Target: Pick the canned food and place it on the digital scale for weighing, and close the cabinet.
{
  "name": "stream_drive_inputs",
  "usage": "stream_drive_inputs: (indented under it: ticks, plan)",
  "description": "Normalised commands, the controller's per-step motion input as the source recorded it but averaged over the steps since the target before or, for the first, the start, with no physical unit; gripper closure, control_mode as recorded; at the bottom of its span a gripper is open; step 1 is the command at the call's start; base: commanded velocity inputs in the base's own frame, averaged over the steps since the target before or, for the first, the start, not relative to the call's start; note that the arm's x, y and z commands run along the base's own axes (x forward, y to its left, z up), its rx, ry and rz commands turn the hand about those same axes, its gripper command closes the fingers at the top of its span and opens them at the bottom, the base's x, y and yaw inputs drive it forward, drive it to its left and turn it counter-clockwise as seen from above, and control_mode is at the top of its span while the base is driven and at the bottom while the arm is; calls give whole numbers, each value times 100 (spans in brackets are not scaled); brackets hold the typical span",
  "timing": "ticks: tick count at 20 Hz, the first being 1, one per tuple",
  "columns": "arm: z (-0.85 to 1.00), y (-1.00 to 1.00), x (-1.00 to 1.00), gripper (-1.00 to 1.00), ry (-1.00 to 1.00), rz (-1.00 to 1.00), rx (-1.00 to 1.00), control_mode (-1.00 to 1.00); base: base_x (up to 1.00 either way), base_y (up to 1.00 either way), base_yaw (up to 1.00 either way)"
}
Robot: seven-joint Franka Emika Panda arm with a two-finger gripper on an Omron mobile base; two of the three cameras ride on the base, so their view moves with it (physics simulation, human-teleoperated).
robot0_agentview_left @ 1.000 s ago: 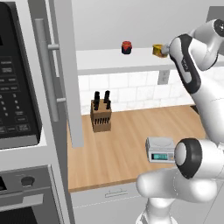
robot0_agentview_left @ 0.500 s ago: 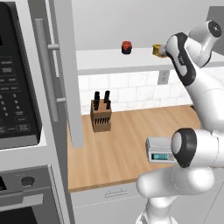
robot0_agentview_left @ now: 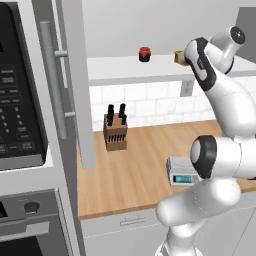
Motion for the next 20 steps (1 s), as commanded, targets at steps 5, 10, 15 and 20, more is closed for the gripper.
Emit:
stream_drive_inputs:
  ticks: [5,10,15,20]
  plan:
    - [0,-8,25,-100,1,0,0,-100,0,0,0]
    - [-6,0,21,-100,0,0,0,-100,0,0,0]
    - [-11,0,30,-100,0,0,0,-100,0,0,0]
    - [-12,0,23,-100,0,0,0,-100,0,0,0]
